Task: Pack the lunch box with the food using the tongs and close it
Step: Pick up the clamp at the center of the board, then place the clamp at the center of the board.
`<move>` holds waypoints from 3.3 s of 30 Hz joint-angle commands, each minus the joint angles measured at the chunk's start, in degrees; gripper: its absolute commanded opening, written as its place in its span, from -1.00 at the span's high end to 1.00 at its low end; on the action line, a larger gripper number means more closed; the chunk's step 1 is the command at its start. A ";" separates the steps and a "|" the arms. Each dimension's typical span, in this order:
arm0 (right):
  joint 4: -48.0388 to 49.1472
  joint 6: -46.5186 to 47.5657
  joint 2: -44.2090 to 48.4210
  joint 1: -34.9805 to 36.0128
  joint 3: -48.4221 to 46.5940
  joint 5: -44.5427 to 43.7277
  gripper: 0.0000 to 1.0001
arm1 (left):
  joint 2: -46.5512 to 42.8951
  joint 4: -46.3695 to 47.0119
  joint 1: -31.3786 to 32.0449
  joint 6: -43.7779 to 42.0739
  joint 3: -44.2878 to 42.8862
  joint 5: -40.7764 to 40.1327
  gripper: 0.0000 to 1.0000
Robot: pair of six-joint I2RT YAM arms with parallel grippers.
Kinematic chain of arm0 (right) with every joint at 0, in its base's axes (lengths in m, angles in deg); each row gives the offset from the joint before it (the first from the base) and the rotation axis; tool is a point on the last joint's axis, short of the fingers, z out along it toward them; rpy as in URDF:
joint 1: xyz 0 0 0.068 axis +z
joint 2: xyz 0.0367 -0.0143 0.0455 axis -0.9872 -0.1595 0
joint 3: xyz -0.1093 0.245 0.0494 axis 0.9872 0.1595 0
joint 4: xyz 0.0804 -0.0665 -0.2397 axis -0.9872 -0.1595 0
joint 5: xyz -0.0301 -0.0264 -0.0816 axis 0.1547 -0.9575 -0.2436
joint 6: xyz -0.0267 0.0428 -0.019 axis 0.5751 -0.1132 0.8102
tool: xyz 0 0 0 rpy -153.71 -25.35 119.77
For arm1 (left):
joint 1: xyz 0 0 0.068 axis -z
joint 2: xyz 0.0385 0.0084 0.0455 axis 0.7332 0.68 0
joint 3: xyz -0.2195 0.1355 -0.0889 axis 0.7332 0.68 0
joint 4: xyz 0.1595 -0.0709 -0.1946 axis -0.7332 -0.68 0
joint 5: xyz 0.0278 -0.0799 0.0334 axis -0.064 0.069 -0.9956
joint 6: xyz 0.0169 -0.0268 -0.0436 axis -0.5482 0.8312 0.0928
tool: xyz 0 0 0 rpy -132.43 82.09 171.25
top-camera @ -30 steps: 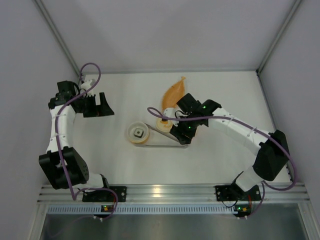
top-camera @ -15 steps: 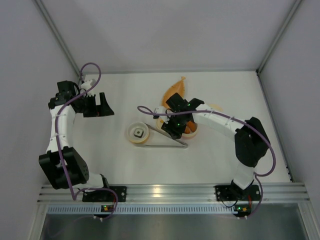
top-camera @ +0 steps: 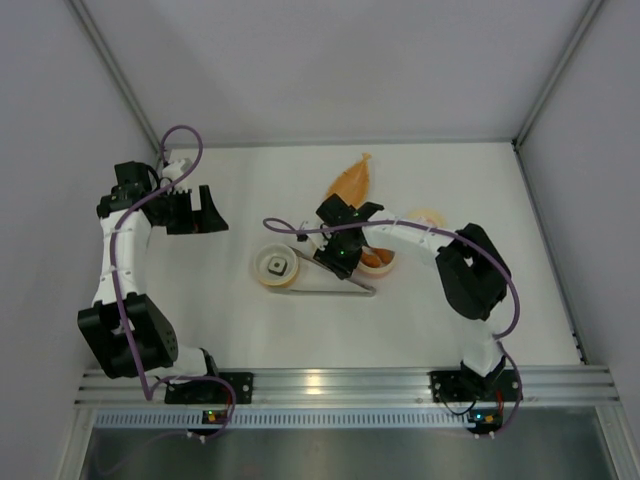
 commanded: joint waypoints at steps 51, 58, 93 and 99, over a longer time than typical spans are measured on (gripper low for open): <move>-5.58 -6.74 37.55 -11.14 15.61 -3.68 1.00 | -2.41 0.08 -0.30 1.07 -1.56 0.39 -0.96; -4.62 -3.58 36.87 -40.94 15.08 -2.98 1.00 | -2.59 1.66 -0.38 1.86 -2.17 -0.76 -0.96; 3.21 -7.00 12.16 -66.10 14.47 -7.48 0.04 | -2.93 6.50 5.83 -1.65 0.29 -8.28 -0.96; -2.50 -5.24 19.72 -65.84 7.54 3.51 -0.41 | -2.42 7.02 21.82 -2.36 -1.29 -20.08 -0.96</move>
